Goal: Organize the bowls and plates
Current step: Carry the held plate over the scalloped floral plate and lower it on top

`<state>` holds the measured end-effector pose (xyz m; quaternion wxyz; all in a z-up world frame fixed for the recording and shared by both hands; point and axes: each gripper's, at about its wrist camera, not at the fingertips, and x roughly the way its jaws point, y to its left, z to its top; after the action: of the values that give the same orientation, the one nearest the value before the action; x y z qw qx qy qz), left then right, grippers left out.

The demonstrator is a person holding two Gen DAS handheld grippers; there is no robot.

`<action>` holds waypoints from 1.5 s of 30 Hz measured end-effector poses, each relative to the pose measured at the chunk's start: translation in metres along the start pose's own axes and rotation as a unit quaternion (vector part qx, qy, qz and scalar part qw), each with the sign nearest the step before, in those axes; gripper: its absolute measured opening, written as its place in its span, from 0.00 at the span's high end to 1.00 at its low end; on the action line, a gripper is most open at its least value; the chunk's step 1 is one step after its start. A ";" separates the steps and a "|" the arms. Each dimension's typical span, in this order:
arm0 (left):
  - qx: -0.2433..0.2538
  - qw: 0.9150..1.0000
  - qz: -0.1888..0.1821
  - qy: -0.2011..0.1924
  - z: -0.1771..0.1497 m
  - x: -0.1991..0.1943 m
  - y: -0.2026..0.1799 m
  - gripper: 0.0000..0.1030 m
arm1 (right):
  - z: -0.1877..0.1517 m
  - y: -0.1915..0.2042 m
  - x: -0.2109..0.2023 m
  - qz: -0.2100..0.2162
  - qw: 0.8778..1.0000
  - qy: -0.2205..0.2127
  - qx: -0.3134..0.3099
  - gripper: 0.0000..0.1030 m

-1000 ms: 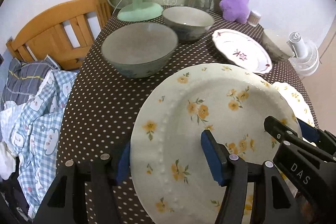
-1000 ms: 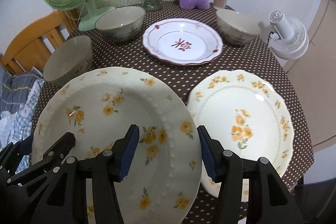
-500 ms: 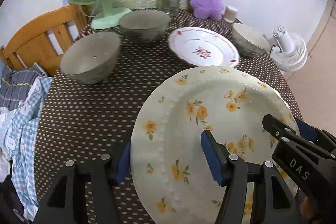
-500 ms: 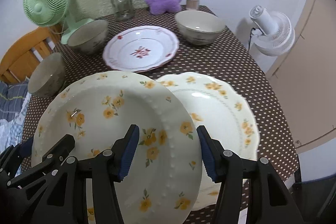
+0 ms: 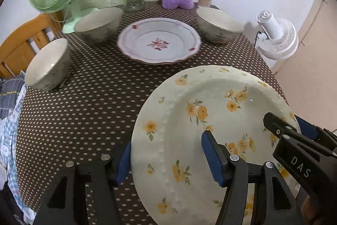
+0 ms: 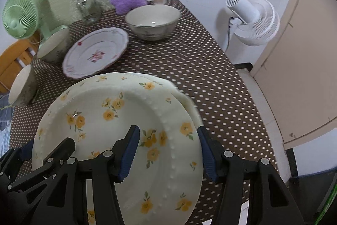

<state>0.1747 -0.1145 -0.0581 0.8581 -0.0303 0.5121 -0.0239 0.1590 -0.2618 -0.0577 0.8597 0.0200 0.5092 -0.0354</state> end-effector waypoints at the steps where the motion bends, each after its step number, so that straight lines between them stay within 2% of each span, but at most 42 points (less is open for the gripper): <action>1: 0.002 1.000 0.000 0.003 0.001 0.003 -0.006 0.39 | 0.000 -0.005 0.002 0.000 1.000 0.001 0.001 0.42; 12: 0.004 0.999 0.005 0.034 0.006 0.032 -0.039 0.39 | 0.005 -0.038 0.022 -0.001 1.000 0.020 0.004 0.42; 23: -0.022 0.999 0.020 0.045 0.005 0.050 -0.036 0.37 | 0.009 -0.036 0.036 0.011 0.999 0.026 -0.016 0.42; 30: -0.026 0.998 0.030 0.039 0.003 0.051 -0.032 0.37 | 0.006 -0.035 0.040 0.015 0.999 0.037 -0.020 0.51; 32: -0.024 0.998 0.032 0.037 0.002 0.051 -0.031 0.37 | 0.006 -0.038 0.040 0.014 0.999 0.039 -0.017 0.58; 36: -0.018 0.998 0.041 0.038 0.002 0.052 -0.033 0.36 | 0.004 -0.036 0.038 0.009 0.999 0.038 -0.027 0.60; 39: 0.012 0.997 0.072 0.032 0.003 0.049 -0.041 0.35 | 0.006 -0.034 0.033 0.013 0.999 0.029 -0.035 0.63; 45: 0.010 0.997 0.074 0.029 0.004 0.045 -0.039 0.33 | 0.006 -0.032 0.037 0.010 0.998 0.034 -0.044 0.63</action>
<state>0.1996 -0.1569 -0.0926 0.8427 0.0169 0.5371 0.0342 0.1799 -0.2955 -0.0872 0.8422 -0.0109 0.5390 -0.0035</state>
